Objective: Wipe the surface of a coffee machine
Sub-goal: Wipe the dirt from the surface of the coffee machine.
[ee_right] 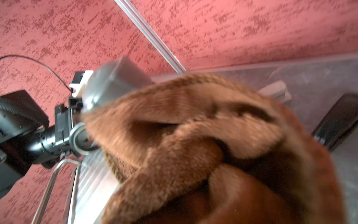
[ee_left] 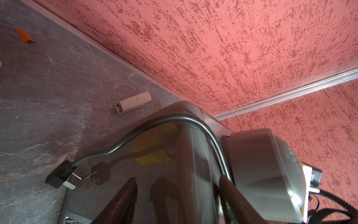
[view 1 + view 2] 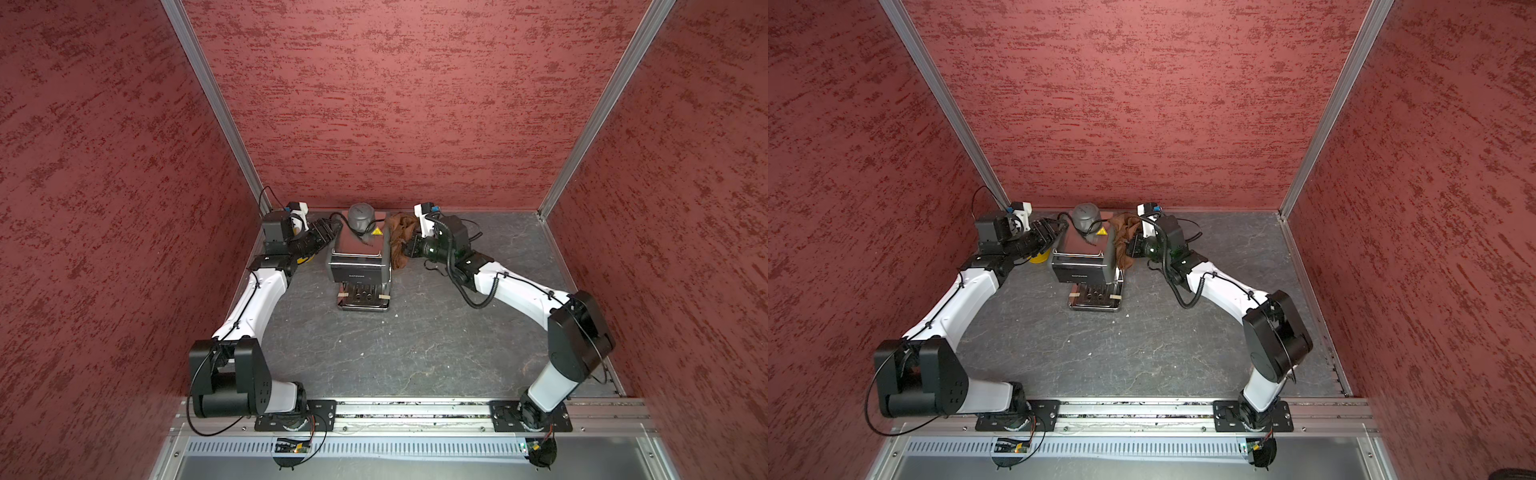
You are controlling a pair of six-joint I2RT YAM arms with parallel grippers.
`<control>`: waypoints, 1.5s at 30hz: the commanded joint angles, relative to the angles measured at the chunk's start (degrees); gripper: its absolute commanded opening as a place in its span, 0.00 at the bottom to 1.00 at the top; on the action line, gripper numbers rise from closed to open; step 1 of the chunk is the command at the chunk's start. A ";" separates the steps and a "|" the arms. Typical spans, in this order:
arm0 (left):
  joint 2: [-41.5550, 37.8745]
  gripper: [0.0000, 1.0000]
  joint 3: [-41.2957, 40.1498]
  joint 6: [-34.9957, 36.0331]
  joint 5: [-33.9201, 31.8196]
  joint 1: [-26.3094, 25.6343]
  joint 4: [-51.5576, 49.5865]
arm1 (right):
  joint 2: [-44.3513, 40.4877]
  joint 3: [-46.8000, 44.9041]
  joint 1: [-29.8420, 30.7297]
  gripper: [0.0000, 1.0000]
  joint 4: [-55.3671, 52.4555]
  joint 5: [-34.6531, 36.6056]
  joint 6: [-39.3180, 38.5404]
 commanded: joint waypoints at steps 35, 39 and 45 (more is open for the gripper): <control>1.88 0.67 -1.62 0.25 -0.99 -1.01 -0.96 | 14.50 -9.83 -1.26 0.00 30.26 -1.02 14.33; 1.64 0.67 -1.62 0.29 -0.81 -1.14 -1.10 | 16.90 -9.02 -1.44 0.00 30.59 -2.57 14.70; 1.30 0.67 -1.49 0.28 -0.90 -1.40 -1.30 | 20.15 -9.95 -1.44 0.00 31.31 -4.60 15.60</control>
